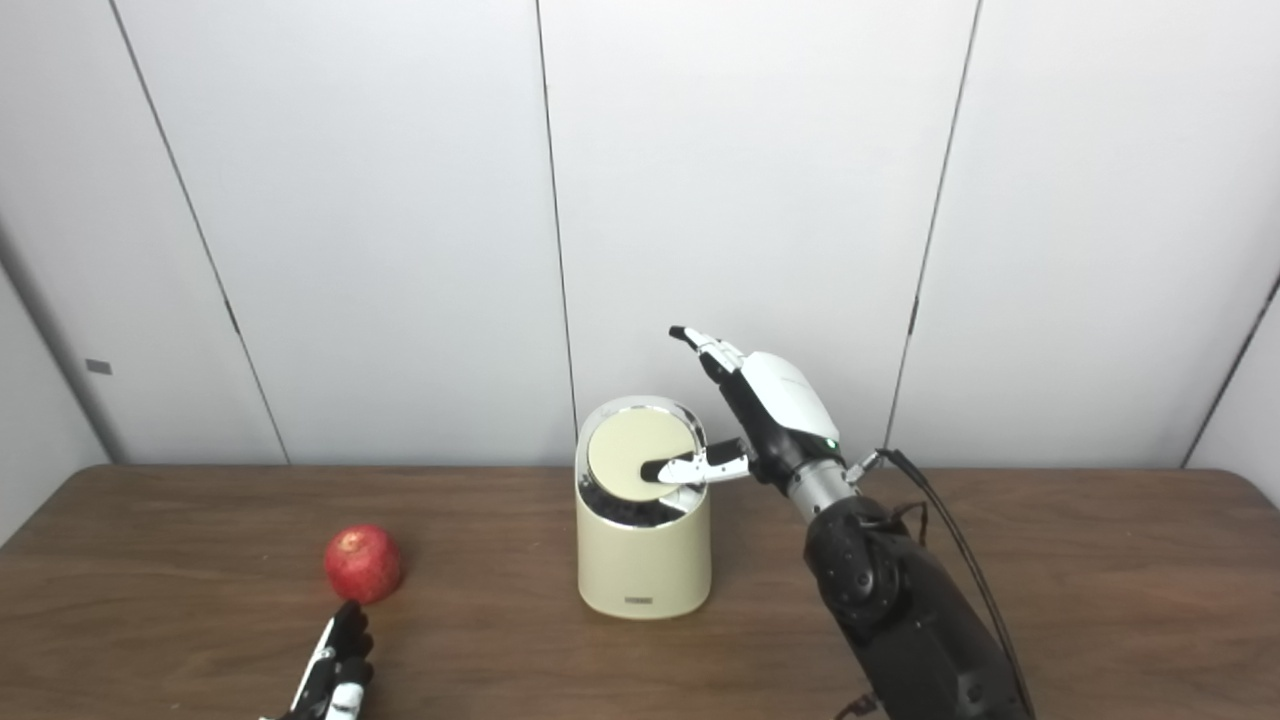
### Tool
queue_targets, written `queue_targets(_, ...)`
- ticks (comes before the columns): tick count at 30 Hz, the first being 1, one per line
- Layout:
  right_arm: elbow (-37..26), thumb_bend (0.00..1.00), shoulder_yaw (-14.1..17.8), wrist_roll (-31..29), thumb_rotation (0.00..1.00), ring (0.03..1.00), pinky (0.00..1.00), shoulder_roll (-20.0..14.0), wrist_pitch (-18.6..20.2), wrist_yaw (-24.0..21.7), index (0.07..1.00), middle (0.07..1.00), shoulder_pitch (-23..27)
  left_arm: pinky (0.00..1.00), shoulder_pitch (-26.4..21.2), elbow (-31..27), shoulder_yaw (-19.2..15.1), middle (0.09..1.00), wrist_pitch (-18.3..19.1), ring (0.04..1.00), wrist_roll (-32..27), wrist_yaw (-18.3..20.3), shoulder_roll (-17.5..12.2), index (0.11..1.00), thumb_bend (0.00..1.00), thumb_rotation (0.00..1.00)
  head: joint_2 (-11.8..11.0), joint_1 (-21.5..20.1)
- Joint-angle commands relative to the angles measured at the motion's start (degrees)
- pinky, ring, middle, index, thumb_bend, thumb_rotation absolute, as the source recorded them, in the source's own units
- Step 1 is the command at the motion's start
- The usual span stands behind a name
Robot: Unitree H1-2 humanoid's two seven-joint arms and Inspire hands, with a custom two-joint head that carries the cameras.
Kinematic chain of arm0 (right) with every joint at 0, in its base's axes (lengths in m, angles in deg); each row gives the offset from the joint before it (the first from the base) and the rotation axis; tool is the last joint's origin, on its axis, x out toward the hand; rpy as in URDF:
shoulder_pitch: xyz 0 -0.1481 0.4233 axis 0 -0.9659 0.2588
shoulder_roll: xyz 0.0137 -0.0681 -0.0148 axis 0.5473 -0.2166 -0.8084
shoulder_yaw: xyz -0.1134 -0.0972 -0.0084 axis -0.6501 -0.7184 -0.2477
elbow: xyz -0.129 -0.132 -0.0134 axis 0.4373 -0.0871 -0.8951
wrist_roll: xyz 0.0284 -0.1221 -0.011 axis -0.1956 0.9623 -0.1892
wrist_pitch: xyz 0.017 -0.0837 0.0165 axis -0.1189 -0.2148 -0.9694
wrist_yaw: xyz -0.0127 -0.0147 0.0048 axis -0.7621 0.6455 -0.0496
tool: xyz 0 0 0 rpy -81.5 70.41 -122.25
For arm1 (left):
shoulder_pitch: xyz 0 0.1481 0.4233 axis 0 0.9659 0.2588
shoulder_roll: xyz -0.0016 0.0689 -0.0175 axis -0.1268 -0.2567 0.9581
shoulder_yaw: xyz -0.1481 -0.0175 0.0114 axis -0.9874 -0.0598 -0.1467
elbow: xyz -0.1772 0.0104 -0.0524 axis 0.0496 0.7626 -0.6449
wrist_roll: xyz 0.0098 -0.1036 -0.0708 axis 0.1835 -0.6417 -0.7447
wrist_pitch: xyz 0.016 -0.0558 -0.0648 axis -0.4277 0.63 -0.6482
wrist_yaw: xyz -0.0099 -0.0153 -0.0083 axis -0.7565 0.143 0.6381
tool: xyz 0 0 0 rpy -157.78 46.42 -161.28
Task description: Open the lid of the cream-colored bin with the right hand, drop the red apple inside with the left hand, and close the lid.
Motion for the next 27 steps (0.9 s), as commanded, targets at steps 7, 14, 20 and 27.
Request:
queue_targets(7, -8.8, 0.72, 6.7, -6.8, 0.57, 0.916, 0.84, 1.7, 4.9, -2.0, 0.926, 0.940, -1.4, 1.00, 0.7, 2.2, 0.9, 0.990, -0.9, 0.998, 0.2, 0.3, 0.3, 1.000, 0.41, 0.76, 0.2, -0.3)
queue_targets(14, -14.6, 0.52, 11.5, -13.3, 0.84, 0.896, 0.82, 3.3, 10.5, -3.7, 0.920, 0.928, -7.3, 0.98, 1.0, 1.2, 0.5, 0.982, 0.1, 0.981, -0.4, -0.1, 0.6, 0.994, 0.42, 0.77, 0.6, -0.7)
queue_targets(20, -19.1, 0.57, 16.5, -26.4, 0.90, 0.986, 0.99, 3.4, 10.2, -8.8, 0.969, 0.977, -13.8, 0.99, 0.8, 1.6, 0.2, 0.991, -0.6, 0.988, -1.4, 0.8, -0.5, 1.000, 0.38, 0.77, 1.0, -1.5)
queue_targets(27, -25.3, 0.69, 18.1, -31.0, 0.95, 0.994, 1.00, 1.7, 11.5, -10.9, 0.959, 0.976, -21.1, 1.00, 0.7, 1.6, -0.4, 0.989, -1.1, 0.988, -2.4, 1.4, -1.9, 0.994, 0.43, 0.75, 1.8, -2.9)
